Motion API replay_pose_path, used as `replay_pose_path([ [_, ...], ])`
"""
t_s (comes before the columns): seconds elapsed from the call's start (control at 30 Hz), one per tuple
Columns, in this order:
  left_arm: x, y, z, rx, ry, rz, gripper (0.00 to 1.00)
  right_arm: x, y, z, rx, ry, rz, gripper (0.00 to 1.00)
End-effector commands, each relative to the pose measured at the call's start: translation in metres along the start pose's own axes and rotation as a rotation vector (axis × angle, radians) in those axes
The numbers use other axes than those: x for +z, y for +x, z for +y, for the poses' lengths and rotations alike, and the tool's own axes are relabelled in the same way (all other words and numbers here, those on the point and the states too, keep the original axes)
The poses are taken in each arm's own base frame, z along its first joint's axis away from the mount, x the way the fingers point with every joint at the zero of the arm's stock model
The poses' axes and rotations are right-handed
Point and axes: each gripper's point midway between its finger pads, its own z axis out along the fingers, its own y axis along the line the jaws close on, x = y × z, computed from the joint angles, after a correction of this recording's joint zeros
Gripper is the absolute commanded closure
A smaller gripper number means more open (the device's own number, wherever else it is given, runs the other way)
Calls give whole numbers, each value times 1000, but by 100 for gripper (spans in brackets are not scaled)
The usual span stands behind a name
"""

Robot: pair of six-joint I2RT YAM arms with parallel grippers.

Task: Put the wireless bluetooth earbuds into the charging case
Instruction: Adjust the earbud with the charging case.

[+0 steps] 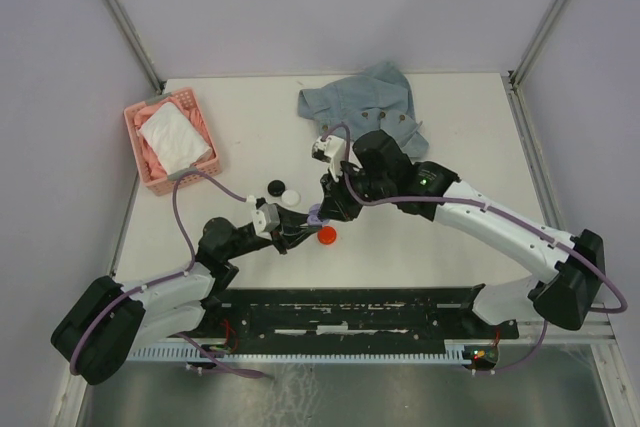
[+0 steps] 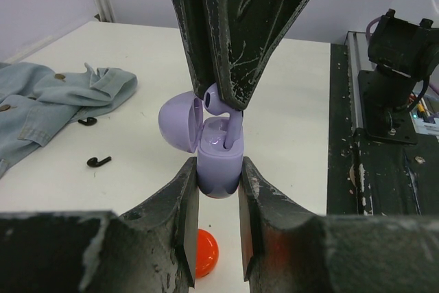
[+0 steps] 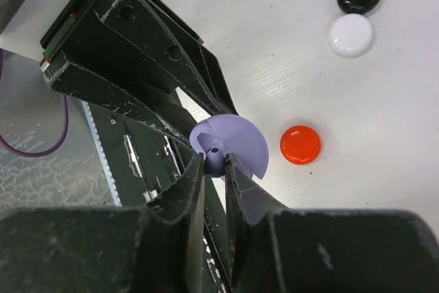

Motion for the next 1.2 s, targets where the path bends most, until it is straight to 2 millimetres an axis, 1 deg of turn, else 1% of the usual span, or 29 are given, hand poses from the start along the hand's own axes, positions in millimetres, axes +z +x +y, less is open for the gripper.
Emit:
replay_pose_path([
  [0.0, 8, -27, -1, 26, 28, -72, 97, 1, 1, -1, -38, -3, 7, 98],
  [0.13, 9, -27, -1, 25, 32, -72, 97, 2, 4, 0, -51, -14, 22, 98],
  [0.23, 10, -26, -3, 21, 41, -69, 97, 4, 6, 5, -71, -38, 29, 97],
  [0.43, 11, -25, -5, 14, 59, -63, 97, 10, 7, 14, -117, -64, 44, 92],
  [0.63, 12, -23, -6, 5, 69, -56, 97, 14, 11, 20, -166, -77, 78, 83],
  [0.7, 13, -23, -5, 3, 68, -54, 97, 14, 9, 20, -173, -67, 76, 78],
  [0.77, 13, -21, -4, -2, 64, -50, 97, 12, 4, 20, -180, -64, 63, 70],
  [0.87, 14, -20, -3, -9, 61, -46, 97, 7, -4, 24, -197, -70, 37, 62],
  [0.97, 14, -18, -2, -14, 56, -41, 97, 3, -12, 27, -213, -76, 14, 58],
  [1.17, 15, -15, 0, -25, 44, -35, 97, -1, -19, 28, -230, -71, -1, 52],
])
